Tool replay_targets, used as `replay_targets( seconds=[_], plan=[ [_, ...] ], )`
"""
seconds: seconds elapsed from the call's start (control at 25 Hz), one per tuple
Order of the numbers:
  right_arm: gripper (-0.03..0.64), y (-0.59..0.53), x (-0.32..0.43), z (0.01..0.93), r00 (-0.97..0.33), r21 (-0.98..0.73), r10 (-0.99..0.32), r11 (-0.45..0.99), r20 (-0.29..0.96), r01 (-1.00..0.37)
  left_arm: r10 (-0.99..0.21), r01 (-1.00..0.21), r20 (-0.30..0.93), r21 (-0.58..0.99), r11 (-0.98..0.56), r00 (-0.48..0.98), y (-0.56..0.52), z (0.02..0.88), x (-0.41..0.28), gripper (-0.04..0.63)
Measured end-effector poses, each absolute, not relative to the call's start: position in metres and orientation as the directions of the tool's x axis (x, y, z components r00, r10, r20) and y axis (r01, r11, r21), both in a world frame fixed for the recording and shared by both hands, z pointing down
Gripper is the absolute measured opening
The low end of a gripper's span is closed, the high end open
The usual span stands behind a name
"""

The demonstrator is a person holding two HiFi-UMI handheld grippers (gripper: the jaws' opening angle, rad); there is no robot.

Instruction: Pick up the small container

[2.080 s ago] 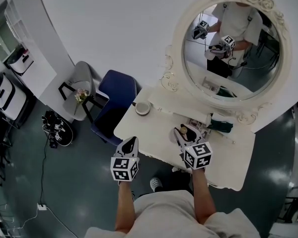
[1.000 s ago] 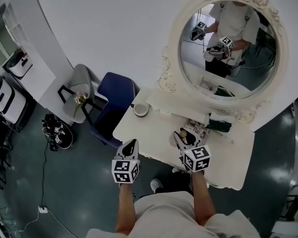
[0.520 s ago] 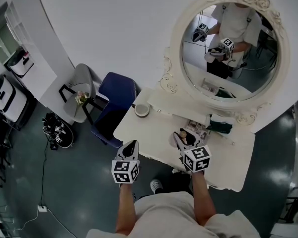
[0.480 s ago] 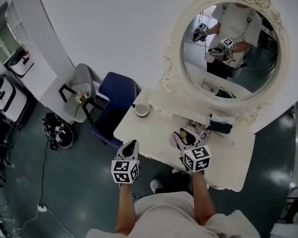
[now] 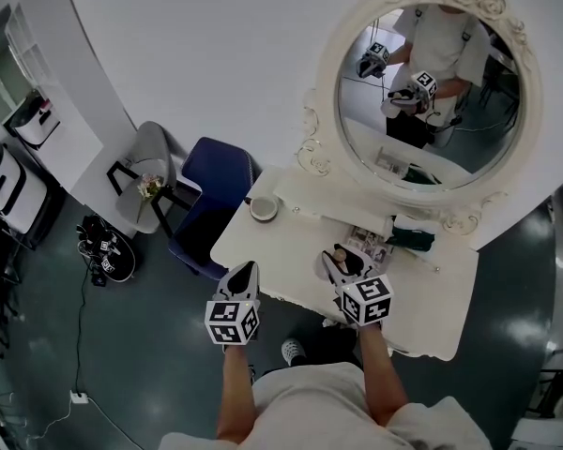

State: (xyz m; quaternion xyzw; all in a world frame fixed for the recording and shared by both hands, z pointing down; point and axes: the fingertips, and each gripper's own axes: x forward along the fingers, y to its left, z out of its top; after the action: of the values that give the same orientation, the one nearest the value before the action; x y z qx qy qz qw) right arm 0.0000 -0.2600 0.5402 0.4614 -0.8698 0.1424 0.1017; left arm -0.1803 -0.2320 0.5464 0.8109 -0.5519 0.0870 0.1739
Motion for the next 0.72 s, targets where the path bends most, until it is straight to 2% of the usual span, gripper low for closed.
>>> replay_targets(
  seconds=[0.72],
  plan=[
    [0.133,-0.2585,0.0046,0.5409,-0.535,-0.138,-0.782,0.520,0.319,-0.843,-0.865,-0.928,0.339,0.176,-0.328,0.370,-0.2309,0.5496,-0.1804,0.029]
  ],
)
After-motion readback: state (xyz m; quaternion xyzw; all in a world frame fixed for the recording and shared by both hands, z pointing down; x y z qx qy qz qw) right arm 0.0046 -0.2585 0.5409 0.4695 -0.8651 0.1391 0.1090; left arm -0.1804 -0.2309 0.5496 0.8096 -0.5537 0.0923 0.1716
